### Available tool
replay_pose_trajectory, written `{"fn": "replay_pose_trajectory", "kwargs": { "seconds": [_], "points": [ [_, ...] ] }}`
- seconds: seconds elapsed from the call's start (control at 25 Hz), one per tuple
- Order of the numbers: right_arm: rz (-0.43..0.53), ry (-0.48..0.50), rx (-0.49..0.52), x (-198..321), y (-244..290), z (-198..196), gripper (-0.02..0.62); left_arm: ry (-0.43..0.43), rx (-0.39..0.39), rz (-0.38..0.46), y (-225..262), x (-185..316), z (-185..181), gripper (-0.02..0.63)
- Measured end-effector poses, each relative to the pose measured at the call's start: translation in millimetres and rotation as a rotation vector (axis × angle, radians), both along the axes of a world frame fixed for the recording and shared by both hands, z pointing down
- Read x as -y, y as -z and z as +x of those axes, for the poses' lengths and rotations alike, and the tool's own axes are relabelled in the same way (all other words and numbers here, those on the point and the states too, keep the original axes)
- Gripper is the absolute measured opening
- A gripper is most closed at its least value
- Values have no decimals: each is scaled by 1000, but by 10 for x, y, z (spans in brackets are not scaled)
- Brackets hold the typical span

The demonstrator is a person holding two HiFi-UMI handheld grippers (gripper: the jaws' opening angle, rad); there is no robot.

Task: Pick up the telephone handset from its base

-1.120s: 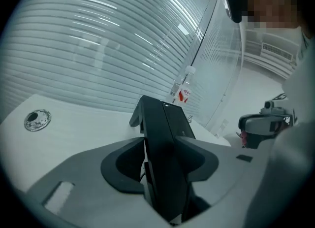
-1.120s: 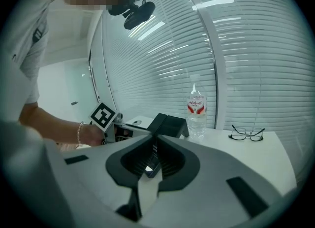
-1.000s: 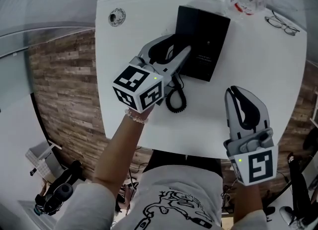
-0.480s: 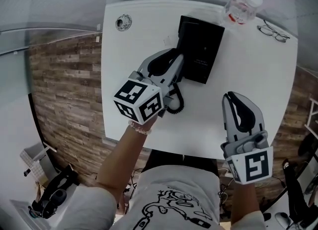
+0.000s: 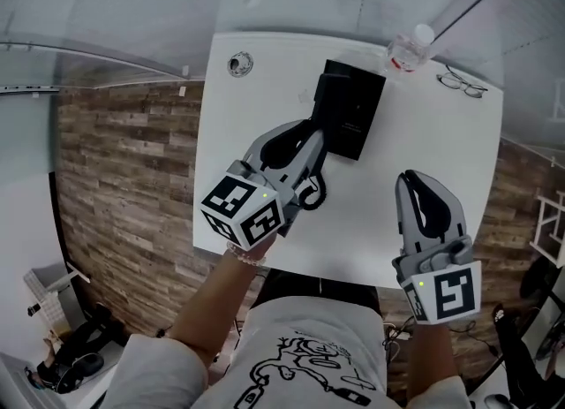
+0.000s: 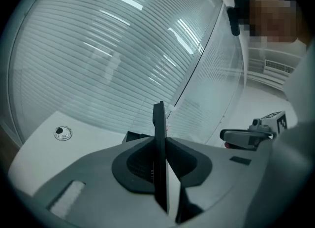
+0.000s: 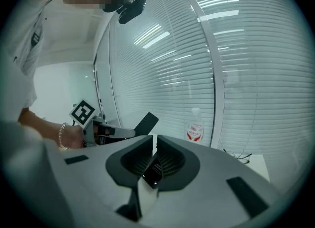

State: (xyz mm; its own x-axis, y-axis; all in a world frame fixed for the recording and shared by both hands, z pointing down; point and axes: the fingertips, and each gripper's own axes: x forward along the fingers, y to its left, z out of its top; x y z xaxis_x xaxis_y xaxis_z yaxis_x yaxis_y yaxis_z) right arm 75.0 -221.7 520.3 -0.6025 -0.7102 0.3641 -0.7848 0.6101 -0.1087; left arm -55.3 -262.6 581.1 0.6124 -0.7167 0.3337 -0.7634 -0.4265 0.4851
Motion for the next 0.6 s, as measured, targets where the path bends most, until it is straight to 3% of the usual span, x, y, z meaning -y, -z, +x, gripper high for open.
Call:
{"fn": "replay_pose_trajectory", "kwargs": {
  "seconds": [0.6],
  "points": [
    [145,6,24,-232,1168,59,23,21,-51,148,1401,-517,-63,66]
  ]
}}
